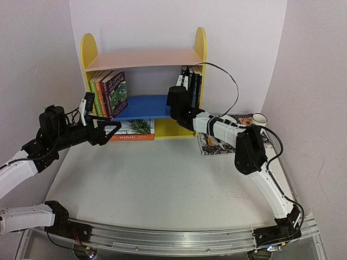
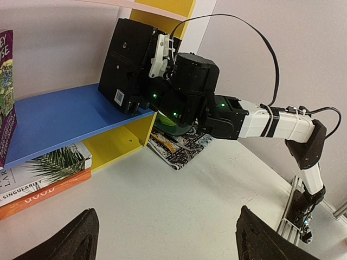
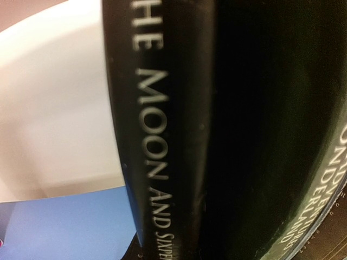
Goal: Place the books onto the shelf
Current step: Place the book on the book pile on the shelf.
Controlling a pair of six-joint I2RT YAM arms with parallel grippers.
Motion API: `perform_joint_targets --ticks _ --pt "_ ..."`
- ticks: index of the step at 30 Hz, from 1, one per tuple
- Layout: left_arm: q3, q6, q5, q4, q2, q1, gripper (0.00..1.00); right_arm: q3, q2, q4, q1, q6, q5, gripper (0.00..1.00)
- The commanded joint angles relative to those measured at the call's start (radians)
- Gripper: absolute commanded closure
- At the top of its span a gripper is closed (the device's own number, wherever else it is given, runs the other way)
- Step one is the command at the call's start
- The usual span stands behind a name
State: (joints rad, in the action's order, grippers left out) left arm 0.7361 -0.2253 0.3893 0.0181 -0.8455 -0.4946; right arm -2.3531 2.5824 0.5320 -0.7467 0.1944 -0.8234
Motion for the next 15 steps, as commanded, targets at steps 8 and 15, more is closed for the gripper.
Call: perform_joint_targets --ticks 8,15 --pt "0.032 -0.011 0.01 -0.024 0.002 0.001 0.11 0.032 -0.106 0.02 0.051 0.057 -0.088 0.73" --pt "0.033 -0.014 0.013 -0.024 -0.002 0.002 0.11 0.062 -0.123 0.032 0.045 0.066 -0.084 0.72"
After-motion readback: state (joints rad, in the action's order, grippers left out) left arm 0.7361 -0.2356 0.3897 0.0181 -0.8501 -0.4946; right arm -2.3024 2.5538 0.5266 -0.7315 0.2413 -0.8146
